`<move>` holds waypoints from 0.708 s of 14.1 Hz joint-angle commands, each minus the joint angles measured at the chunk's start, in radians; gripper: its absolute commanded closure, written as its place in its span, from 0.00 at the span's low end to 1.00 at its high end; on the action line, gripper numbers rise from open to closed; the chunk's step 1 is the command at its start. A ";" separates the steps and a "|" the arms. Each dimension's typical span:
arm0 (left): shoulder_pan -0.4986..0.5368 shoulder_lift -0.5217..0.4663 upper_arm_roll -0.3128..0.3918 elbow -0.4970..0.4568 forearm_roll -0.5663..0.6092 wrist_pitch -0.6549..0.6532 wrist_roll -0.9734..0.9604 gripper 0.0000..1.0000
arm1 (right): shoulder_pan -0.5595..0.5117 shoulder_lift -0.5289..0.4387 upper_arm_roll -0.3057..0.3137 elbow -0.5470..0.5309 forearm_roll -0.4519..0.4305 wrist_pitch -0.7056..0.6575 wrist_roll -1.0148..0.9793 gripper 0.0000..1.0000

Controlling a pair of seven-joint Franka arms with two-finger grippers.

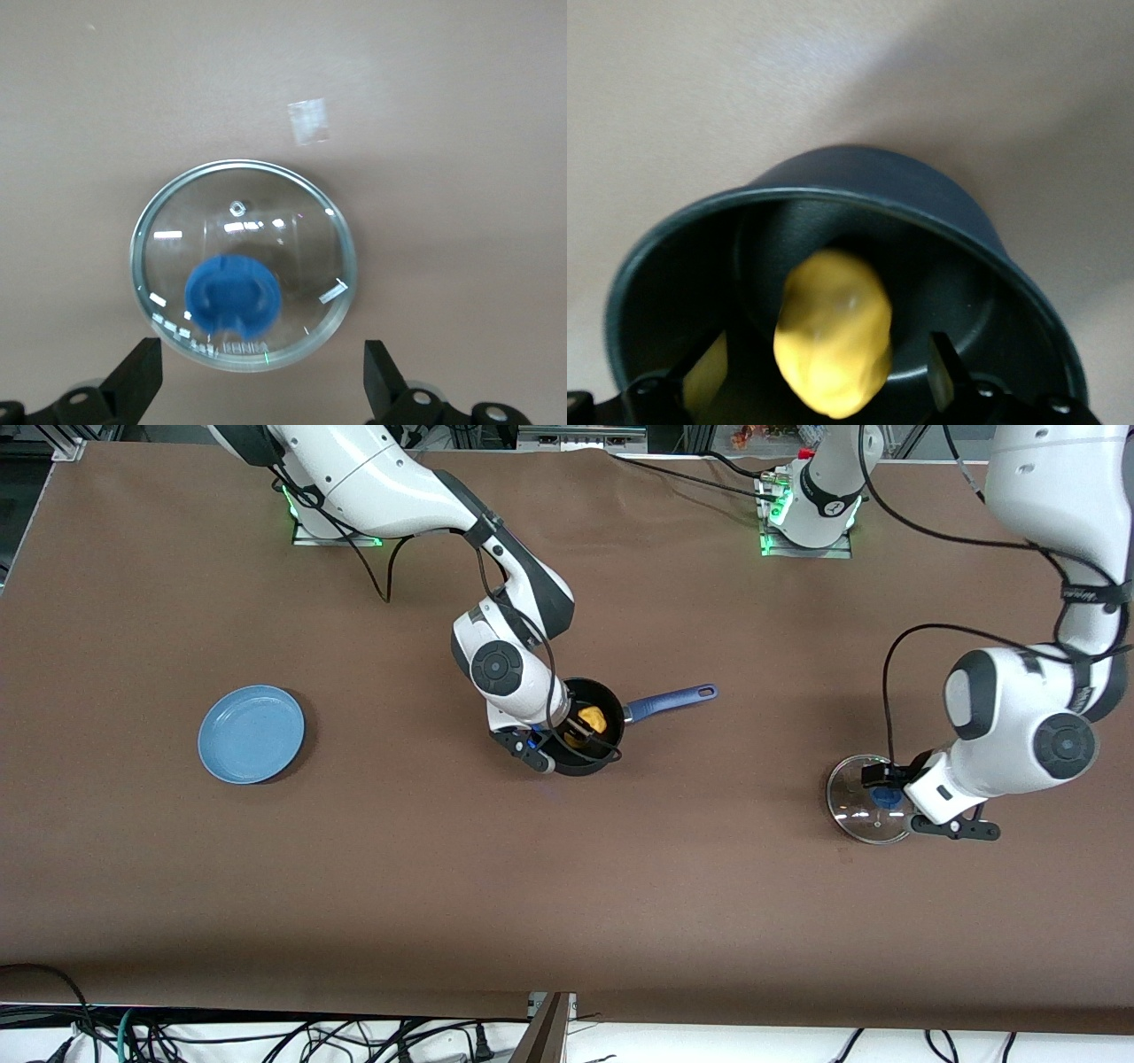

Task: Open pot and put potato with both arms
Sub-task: 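Open the right gripper to drop the potato into the saucepan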

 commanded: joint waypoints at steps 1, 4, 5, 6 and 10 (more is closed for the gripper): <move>0.003 -0.097 -0.005 0.053 -0.025 -0.164 -0.017 0.00 | 0.005 -0.073 -0.024 0.014 -0.019 -0.078 0.005 0.00; 0.003 -0.185 -0.008 0.117 -0.025 -0.342 -0.113 0.00 | 0.002 -0.214 -0.098 0.015 -0.048 -0.266 -0.015 0.00; 0.003 -0.206 -0.008 0.147 -0.025 -0.393 -0.133 0.00 | 0.001 -0.257 -0.113 0.015 -0.075 -0.308 -0.016 0.00; 0.003 -0.219 -0.008 0.176 -0.025 -0.438 -0.158 0.00 | -0.001 -0.293 -0.139 0.015 -0.083 -0.364 -0.018 0.00; 0.004 -0.237 -0.037 0.294 -0.025 -0.597 -0.259 0.00 | -0.001 -0.414 -0.285 0.015 -0.111 -0.588 -0.209 0.00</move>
